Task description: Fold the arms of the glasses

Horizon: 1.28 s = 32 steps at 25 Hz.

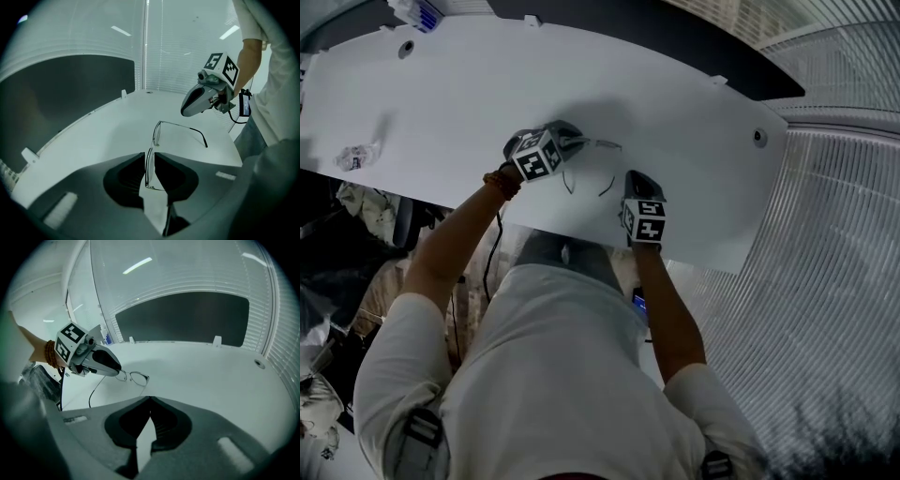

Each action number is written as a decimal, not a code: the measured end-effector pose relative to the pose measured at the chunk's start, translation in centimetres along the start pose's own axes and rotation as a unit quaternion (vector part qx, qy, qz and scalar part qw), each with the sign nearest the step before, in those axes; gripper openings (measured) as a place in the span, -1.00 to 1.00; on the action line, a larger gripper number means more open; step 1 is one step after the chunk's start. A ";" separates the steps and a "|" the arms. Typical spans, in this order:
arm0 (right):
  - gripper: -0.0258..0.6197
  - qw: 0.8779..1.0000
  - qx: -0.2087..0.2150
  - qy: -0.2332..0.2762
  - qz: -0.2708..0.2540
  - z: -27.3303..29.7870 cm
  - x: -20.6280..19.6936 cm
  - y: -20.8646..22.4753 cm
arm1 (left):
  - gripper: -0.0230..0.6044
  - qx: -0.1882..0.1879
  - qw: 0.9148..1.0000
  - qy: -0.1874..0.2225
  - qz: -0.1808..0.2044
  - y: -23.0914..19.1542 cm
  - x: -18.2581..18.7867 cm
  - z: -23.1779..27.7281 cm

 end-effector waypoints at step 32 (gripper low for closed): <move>-0.92 0.997 0.059 -0.023 -0.044 6.3 3.0 -5.6 | -0.76 -0.015 0.999 -0.003 0.031 1.5 0.1 1.0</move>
Point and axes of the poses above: the fingertips, and each gripper's own axes: z forward along the fingers, y to its right, x out of its top, the point moved 2 cm from there along -z, backward along the fingers, and after that the axes turned 5 degrees about -z, right-handed, at the moved point
